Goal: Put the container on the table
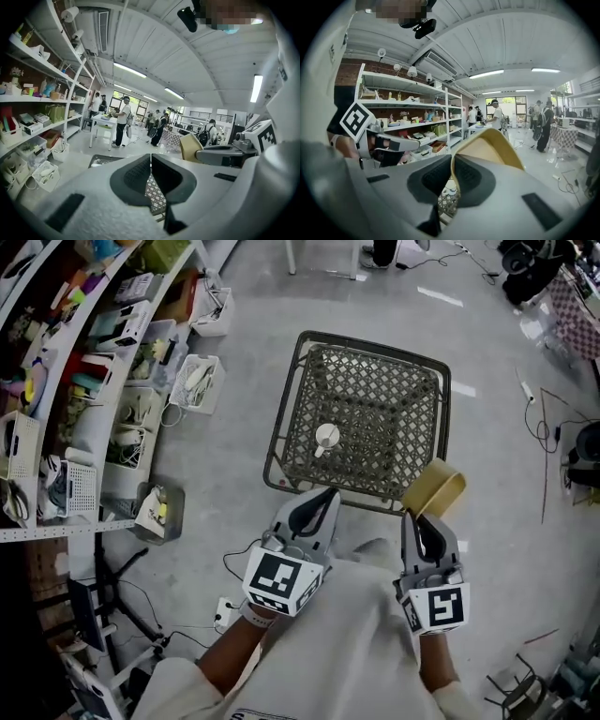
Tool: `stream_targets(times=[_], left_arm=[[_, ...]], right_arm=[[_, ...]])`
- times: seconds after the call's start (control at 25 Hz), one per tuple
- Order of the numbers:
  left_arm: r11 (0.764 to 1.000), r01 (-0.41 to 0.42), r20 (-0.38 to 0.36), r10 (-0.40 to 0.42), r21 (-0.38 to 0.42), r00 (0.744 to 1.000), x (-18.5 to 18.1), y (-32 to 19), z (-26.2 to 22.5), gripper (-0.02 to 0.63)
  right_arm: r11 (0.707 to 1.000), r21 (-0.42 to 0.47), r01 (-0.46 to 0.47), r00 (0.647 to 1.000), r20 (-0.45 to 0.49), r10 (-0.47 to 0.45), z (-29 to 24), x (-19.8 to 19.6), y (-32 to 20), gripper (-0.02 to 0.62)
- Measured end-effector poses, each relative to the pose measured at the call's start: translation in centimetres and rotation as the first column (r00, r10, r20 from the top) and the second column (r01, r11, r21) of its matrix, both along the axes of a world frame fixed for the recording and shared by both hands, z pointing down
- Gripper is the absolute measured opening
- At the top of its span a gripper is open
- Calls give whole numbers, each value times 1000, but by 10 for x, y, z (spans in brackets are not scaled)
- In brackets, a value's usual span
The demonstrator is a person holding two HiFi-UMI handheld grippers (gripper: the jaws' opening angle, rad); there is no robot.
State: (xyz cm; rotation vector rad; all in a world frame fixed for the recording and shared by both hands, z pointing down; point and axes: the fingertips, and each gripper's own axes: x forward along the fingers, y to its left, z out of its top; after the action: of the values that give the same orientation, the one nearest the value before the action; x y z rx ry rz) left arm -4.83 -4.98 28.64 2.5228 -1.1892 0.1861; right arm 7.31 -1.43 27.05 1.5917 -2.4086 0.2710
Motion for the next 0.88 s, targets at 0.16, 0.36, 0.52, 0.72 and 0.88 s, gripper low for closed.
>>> stream_targets(times=[0.16,0.36,0.52,0.72,0.88], left_arm=[[1000,-14,-19,14,-7,1000,6,-16,-1,29],[1000,-13,-14,12,-24,1000,12,-30,7,29],[999,-10,5,10,-32,1000,14,-31,8,29],[999,-6,28,7,-43,1000,14,-34,13,29],[999,-2,37,4,-52,999,17,-36,18,29]], right_arm=[[1000,7,10,1000,-10,-10,-3,-7,-20,32],[1000,3,20,1000,-7,-20,6,-2,-41,32],[999,-17,28,1000,6,-28,17,1,-46,32],[999,-4,53,999,15,-53,20,4,-52,32],[998,-11,55,998,28,-55,27,7,-54,32]])
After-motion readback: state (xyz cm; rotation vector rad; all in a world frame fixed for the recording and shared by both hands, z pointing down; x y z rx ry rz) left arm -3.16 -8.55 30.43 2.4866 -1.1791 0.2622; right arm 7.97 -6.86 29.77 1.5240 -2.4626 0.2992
